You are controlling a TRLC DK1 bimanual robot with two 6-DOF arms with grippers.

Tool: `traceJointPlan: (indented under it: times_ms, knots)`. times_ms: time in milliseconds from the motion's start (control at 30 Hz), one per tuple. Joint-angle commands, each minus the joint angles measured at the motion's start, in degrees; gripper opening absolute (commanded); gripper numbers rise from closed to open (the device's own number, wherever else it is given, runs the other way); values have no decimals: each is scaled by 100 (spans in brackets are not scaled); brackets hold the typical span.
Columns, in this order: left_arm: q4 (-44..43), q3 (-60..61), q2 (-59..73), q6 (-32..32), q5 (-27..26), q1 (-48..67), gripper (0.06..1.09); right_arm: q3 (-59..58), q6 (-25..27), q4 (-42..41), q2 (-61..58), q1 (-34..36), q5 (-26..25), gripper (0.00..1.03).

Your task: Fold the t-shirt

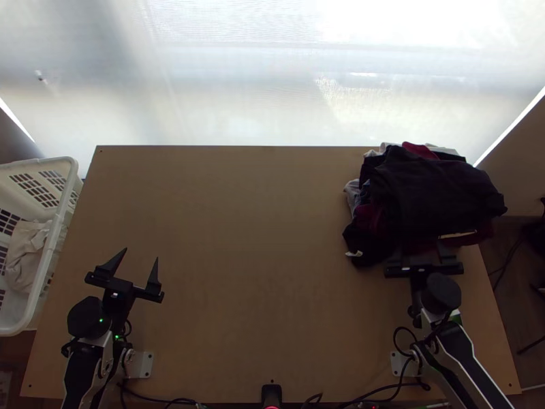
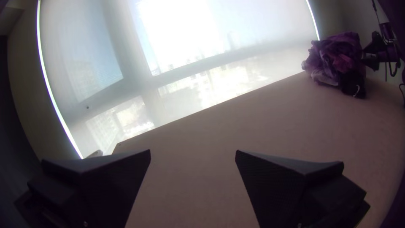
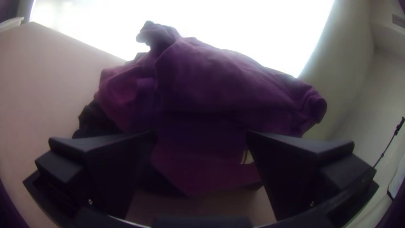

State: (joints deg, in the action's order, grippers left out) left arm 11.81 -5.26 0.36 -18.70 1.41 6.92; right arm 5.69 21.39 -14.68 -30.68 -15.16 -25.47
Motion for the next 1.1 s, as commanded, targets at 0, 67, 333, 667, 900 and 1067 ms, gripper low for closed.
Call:
traceJointPlan:
  times_ms: [0, 67, 333, 667, 900, 1067]
  knots:
    - [67, 95, -36, -2, -62, 38, 104, -24, 50, 1582, 1143, -207, 43, 98]
    - [67, 95, -36, -2, -106, 55, 104, -33, 50, 2224, 2092, -216, 192, 98]
    - [75, 95, -36, -29, -132, 47, 104, -42, 111, 2681, 2742, 707, 1695, 98]
    - [75, 95, -36, -29, -132, 38, 104, -42, 103, 2663, 3068, 1024, 1712, 98]
    - [75, 95, -36, -29, -132, 3, 104, -42, 103, 2663, 3068, 1015, 1721, 98]
    - [75, 95, -36, -29, -132, 3, 104, -42, 103, 2663, 3068, 1015, 1721, 98]
